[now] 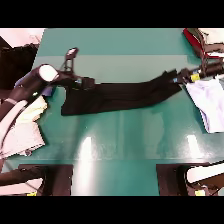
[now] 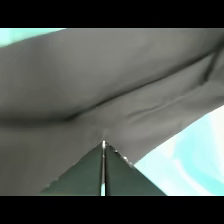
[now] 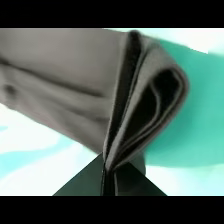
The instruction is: Fold the shirts.
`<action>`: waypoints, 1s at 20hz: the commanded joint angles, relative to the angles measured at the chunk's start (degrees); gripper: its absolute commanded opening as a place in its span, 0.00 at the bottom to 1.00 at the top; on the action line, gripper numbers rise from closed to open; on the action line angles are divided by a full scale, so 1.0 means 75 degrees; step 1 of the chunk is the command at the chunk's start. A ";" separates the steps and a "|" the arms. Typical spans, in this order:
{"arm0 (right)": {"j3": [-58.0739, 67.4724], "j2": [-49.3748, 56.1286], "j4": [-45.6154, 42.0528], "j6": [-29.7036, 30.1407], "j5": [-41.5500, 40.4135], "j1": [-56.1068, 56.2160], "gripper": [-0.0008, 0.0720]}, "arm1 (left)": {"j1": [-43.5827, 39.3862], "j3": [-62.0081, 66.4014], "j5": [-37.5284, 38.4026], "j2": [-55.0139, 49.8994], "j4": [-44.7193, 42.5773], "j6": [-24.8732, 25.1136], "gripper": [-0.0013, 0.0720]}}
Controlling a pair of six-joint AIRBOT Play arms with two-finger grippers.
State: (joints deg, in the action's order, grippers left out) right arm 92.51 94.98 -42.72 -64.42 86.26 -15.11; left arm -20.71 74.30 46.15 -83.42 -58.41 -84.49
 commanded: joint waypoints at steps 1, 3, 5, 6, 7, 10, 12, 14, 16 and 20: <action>0.1102 -0.0303 0.0542 -0.0600 0.0096 0.0941 0.02 | -0.0662 0.1373 -0.0029 -0.1626 0.0064 0.0064 0.06; 0.1574 -0.0300 0.0536 -0.0799 -0.0087 0.1571 0.02 | -0.0935 0.2049 -0.0032 -0.2439 0.0085 0.0061 0.06; 0.1871 -0.0291 0.0536 -0.0909 -0.0353 0.2133 0.02 | -0.1093 0.2556 -0.0012 -0.3010 0.0134 0.0061 0.06; 0.1979 -0.0286 0.0536 -0.0982 -0.0504 0.2375 0.02 | -0.1107 0.2652 -0.0015 -0.3174 0.0242 0.0061 0.06; 0.2063 -0.0283 0.0536 -0.1014 -0.0580 0.2573 0.02 | -0.1105 0.2669 -0.0023 -0.3255 0.0303 0.0058 0.06; 0.2159 -0.0280 0.0539 -0.1072 -0.0933 0.3013 0.02 | -0.1046 0.2669 0.0023 -0.3316 0.0236 0.0064 0.06; 0.2157 -0.0274 0.0530 -0.1090 -0.1137 0.3212 0.02 | -0.0950 0.2672 0.0050 -0.3314 0.0239 0.0067 0.06; 0.2157 -0.0277 0.0533 -0.1087 -0.1364 0.3354 0.02 | -0.0769 0.2687 0.0198 -0.3287 0.0251 0.0061 0.06; 0.2157 -0.0277 0.0533 -0.1078 -0.1568 0.3503 0.02 | -0.0434 0.2903 0.0746 -0.3226 0.0181 0.0064 0.06; 0.2159 -0.0242 0.0536 -0.0991 -0.2235 0.3998 0.02 | 0.0495 0.3386 0.1352 -0.2454 -0.0586 0.0061 0.06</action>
State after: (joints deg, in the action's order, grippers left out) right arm 108.62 92.97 -38.70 -72.29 73.49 12.40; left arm -21.10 97.62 52.82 -105.10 -59.02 -84.01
